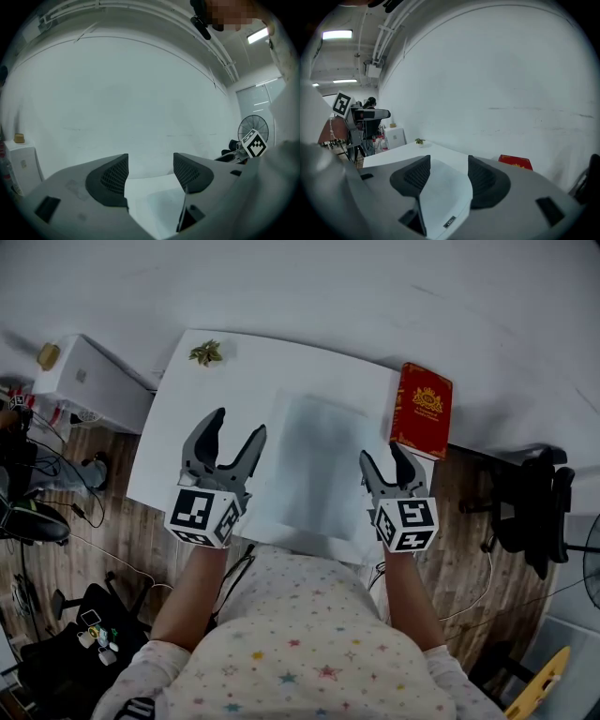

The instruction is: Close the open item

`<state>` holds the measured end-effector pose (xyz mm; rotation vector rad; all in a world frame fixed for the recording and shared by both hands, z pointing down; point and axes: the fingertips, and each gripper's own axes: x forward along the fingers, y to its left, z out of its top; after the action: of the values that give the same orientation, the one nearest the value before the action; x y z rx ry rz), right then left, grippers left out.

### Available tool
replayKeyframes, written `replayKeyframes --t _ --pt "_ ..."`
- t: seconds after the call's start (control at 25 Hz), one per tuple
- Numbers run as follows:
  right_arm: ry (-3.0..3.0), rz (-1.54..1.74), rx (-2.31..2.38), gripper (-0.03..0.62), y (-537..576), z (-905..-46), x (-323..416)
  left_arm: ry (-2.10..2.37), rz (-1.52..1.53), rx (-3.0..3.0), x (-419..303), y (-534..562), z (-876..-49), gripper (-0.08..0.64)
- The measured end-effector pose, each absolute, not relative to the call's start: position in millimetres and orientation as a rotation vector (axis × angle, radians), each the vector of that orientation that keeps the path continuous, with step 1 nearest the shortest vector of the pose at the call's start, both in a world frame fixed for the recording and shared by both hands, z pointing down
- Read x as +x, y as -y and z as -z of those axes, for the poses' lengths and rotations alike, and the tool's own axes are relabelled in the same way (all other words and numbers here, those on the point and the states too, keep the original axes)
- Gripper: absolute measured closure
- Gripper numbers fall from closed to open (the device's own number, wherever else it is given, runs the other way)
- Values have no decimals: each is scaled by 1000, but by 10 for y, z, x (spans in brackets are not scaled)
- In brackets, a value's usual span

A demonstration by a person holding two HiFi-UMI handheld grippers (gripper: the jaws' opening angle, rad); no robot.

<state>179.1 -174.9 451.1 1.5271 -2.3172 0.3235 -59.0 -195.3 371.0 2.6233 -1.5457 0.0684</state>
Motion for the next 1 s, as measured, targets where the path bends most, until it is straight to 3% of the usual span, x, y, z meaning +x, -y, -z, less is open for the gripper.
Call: replayKeyframes --t 0.16,0.32,0.6,1.0 --pt "2338 -268 1514 365 1734 -4340 1732 1552 -39 2637 -591 1944 -3613 281" --pt "2373 -216 1521 439 1698 -4128 1676 1551 -10 2642 -613 1932 -3525 286" --pt "2440 -126 1581 527 1636 -3728 1670 1528 24 2705 -582 1856 -3357 462" --pt "2529 7 1655 587 1579 -3224 1639 1501 72 2757 -523 1834 -3167 531"
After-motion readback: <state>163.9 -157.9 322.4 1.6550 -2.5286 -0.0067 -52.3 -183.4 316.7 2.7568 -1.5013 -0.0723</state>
